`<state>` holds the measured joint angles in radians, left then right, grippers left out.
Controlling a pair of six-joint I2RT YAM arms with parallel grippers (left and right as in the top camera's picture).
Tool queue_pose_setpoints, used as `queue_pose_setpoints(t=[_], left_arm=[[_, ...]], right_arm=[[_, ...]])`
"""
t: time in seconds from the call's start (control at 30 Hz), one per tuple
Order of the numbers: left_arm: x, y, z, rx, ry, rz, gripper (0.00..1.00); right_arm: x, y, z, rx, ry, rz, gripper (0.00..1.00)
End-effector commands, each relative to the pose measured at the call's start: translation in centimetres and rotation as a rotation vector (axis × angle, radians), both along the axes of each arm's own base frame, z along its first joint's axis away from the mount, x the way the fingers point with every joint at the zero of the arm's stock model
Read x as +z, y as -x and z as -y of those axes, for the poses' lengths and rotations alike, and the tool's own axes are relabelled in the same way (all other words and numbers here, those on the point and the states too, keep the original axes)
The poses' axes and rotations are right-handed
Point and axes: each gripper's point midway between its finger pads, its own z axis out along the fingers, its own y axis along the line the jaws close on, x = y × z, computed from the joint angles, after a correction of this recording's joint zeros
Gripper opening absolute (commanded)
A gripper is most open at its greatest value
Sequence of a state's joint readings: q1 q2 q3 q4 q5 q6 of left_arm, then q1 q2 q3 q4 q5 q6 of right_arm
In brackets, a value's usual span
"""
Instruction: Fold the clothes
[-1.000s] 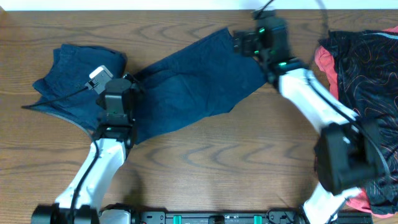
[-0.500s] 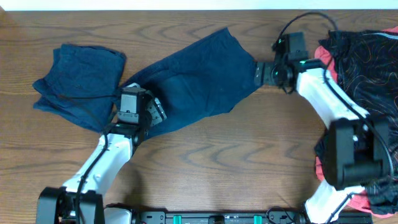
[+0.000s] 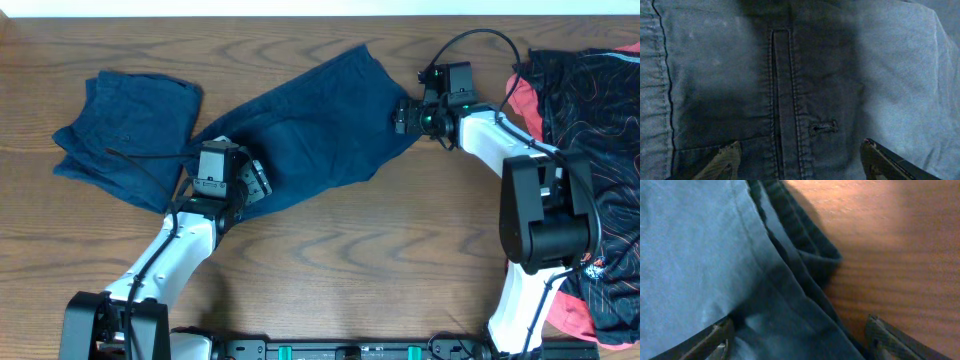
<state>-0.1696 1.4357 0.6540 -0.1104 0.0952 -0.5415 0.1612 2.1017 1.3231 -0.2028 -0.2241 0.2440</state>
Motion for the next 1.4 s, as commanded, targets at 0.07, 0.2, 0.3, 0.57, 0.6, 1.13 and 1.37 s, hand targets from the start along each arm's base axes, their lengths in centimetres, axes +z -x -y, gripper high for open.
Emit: queue_pose_setpoints(t=[0.07,0.2,0.3,0.57,0.6,1.13,1.37], left_arm=[[0.1,-0.1,0.1,-0.018,-0.008,0.001,0.78],[0.1,-0.1,0.1,-0.018,-0.008,0.000,0.78],[0.1,-0.1,0.1,-0.018,-0.008,0.000,0.78],[-0.1,0.1,0.1,-0.018,-0.010,-0.010,0.78],[-0.1,0.2,0.1,-0.018,-0.010,-0.015,0.78],[-2.4,8.0,3.0,-0.174,0.143,-0.342,0.71],[0.5,7.2,3.3,-0.245,0.130,-0.215,0.71]], right_arm=[[-2.4,0.3,-1.6,0.037,-0.018,-0.022,0.78],[-1.5,-1.2,-1.5,0.022,-0.007,0.052,0.74],[-1.1,-1.7,-1.6,0.022,-0.012,0.082,0.66],[-1.8,-1.2,-0.6,-0.010,0.043,0.049,0.01],[-2.1,-0.9,-0.4,-0.013,0.051,0.033,0.01],[0.2,17.0,9.3,-0.402,0.362,-0.677,0.01],[1.8,18.8,9.4,-0.435,0.374,-0.725,0.01]])
